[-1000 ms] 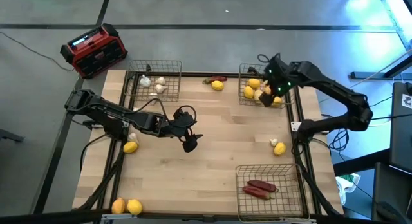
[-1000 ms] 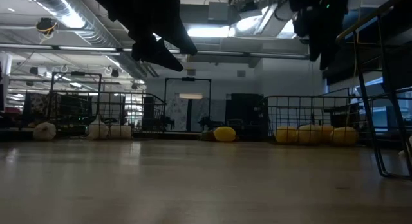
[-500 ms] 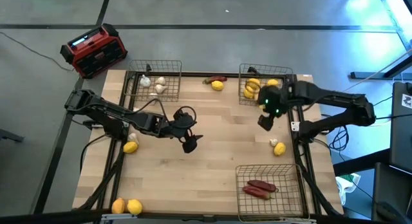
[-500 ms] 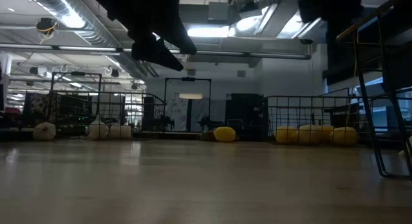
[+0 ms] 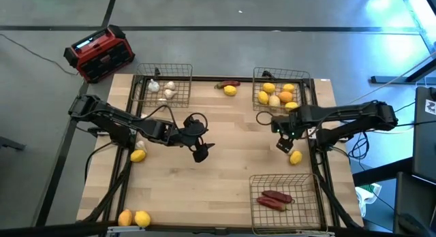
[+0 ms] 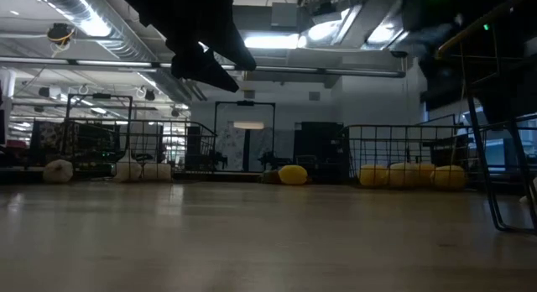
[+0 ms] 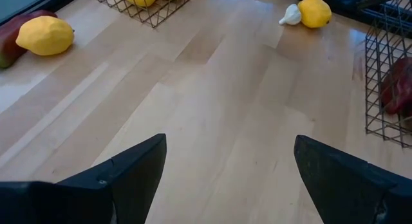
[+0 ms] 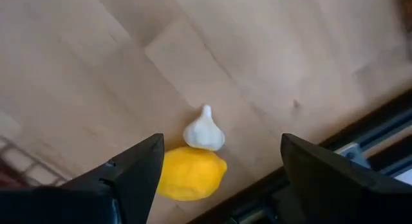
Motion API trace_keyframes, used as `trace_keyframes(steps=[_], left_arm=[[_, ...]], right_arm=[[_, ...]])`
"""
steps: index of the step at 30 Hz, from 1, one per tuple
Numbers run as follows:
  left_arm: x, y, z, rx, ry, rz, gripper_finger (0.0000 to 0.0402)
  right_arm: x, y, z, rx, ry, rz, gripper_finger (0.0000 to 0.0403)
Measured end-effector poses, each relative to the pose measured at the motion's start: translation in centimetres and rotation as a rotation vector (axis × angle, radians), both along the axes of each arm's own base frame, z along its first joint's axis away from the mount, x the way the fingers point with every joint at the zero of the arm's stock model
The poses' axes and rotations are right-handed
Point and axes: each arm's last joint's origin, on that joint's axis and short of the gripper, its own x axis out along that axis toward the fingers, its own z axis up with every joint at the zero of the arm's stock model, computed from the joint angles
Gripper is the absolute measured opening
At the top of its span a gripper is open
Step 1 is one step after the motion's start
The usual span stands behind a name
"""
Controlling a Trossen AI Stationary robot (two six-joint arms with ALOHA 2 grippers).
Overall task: Sort produce into baskets
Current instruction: Put the white garlic into the top left wire basket
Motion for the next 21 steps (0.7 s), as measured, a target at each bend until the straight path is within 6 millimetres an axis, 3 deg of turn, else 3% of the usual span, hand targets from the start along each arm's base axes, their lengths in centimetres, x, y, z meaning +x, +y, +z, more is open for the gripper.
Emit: trace_keyframes(steps=[9, 21], left_arm=[[0.0, 0.0, 0.0, 0.0, 0.0, 0.001, 0.0337], [0.0, 0.1, 0.0, -0.001, -0.001, 0.003, 0.0337]], right_arm=[[-1.5, 0.2, -5.1, 0.064, 0.065, -0.023, 0.0308], [-2.3, 0.4, -8.0, 0.151, 0.055, -0.057, 0.0308]])
